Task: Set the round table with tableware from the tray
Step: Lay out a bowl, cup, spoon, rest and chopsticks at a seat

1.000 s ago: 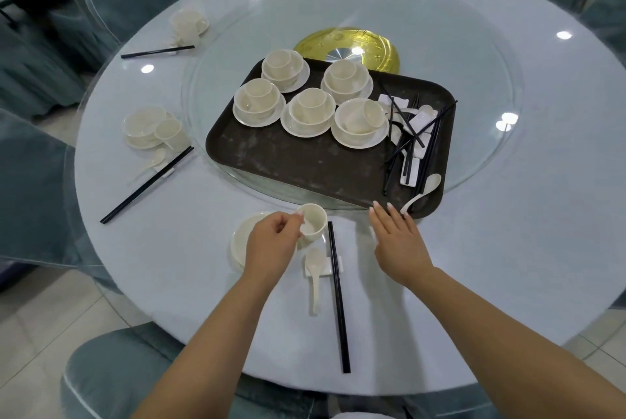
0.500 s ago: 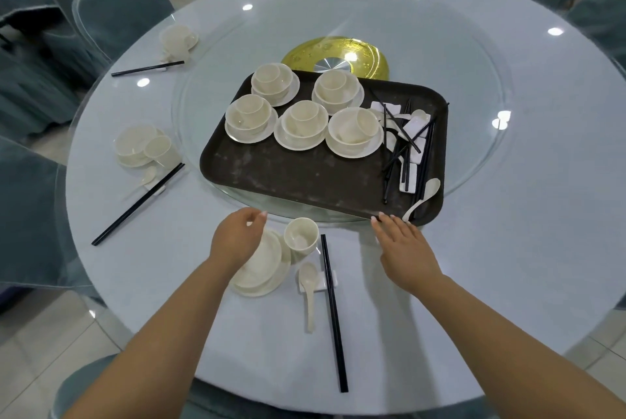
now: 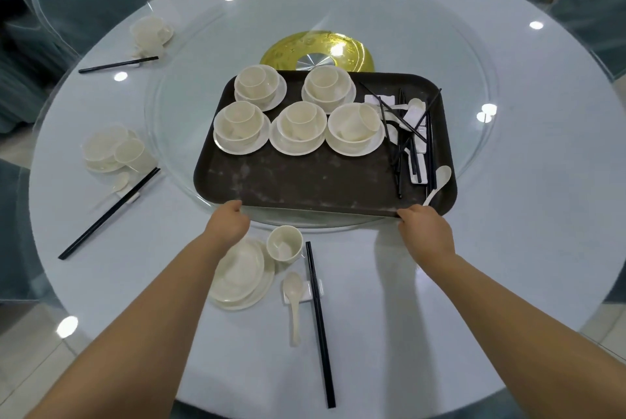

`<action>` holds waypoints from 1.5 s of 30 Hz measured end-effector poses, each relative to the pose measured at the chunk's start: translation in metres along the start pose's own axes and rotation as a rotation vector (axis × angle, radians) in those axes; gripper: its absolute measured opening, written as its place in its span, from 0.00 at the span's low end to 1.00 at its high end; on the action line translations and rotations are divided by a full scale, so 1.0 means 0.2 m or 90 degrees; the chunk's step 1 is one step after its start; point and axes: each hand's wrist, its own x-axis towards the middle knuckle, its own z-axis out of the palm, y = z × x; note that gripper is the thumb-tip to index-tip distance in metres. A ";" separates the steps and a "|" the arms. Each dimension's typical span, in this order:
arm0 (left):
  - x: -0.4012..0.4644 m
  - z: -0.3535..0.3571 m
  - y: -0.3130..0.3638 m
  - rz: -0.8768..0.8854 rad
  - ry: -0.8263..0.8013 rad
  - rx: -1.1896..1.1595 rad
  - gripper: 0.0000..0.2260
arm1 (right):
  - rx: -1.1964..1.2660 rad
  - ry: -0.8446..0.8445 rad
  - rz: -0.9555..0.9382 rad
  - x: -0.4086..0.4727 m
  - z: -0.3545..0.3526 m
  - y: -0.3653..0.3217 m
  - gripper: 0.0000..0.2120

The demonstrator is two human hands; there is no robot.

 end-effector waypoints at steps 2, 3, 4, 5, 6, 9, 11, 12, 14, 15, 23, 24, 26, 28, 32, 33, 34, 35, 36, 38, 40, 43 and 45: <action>0.01 0.02 0.01 0.006 0.003 0.004 0.24 | -0.006 0.007 -0.002 0.01 0.00 0.01 0.13; 0.01 0.03 0.01 0.006 0.004 0.003 0.24 | -0.011 0.012 -0.004 0.01 0.00 0.02 0.13; 0.01 0.04 0.01 0.002 0.002 -0.003 0.24 | -0.016 0.016 -0.005 0.02 -0.01 0.03 0.13; 0.02 0.05 0.01 -0.001 0.002 -0.008 0.24 | -0.022 0.017 -0.006 0.03 -0.01 0.04 0.14; 0.02 0.06 0.00 -0.002 0.005 -0.011 0.24 | -0.030 0.016 -0.008 0.03 -0.01 0.05 0.14; 0.03 0.09 0.01 0.002 0.025 -0.001 0.25 | -0.054 0.012 -0.028 0.05 -0.01 0.09 0.13; 0.03 0.11 0.01 0.000 0.030 -0.007 0.27 | -0.054 0.022 -0.036 0.08 -0.02 0.11 0.13; 0.03 0.12 0.02 -0.002 0.027 -0.014 0.28 | -0.056 0.025 -0.038 0.09 -0.02 0.12 0.14; 0.05 0.13 0.03 0.000 0.016 -0.018 0.29 | -0.066 0.025 -0.039 0.13 -0.03 0.13 0.14; 0.06 0.14 0.04 0.003 0.011 -0.014 0.29 | -0.068 0.025 -0.040 0.15 -0.04 0.13 0.14; 0.09 0.18 0.11 0.028 0.019 0.027 0.28 | -0.055 0.031 -0.083 0.25 -0.08 0.20 0.10; 0.09 0.19 0.11 0.040 0.017 0.052 0.27 | -0.062 0.037 -0.097 0.26 -0.09 0.22 0.08; 0.10 0.18 0.10 0.074 0.010 0.130 0.26 | -0.111 0.028 -0.106 0.29 -0.10 0.26 0.09; 0.10 0.16 0.10 0.112 -0.008 0.203 0.25 | -0.157 0.003 -0.084 0.32 -0.12 0.29 0.10; 0.10 0.18 0.13 0.186 -0.019 0.323 0.26 | -0.142 0.009 0.021 0.35 -0.14 0.29 0.10; 0.10 0.19 0.14 0.198 -0.010 0.359 0.26 | -0.123 0.022 0.022 0.36 -0.14 0.28 0.12; 0.10 0.21 0.17 0.210 0.000 0.396 0.26 | -0.102 0.037 0.006 0.36 -0.13 0.27 0.14; 0.10 0.22 0.19 0.220 0.007 0.425 0.26 | -0.081 0.048 -0.027 0.36 -0.13 0.25 0.17; 0.09 0.23 0.22 0.227 0.009 0.442 0.25 | -0.057 0.052 -0.067 0.36 -0.12 0.22 0.20; 0.10 0.25 0.26 0.227 -0.007 0.454 0.24 | -0.008 0.045 -0.128 0.35 -0.11 0.14 0.24; 0.09 0.28 0.31 0.229 -0.039 0.452 0.24 | 0.022 0.027 -0.153 0.33 -0.10 0.05 0.25; 0.06 0.32 0.35 0.222 -0.074 0.388 0.23 | 0.039 0.002 -0.173 0.29 -0.06 -0.04 0.25; 0.03 0.35 0.37 0.216 -0.067 0.361 0.22 | 0.047 -0.013 -0.181 0.27 -0.05 -0.08 0.26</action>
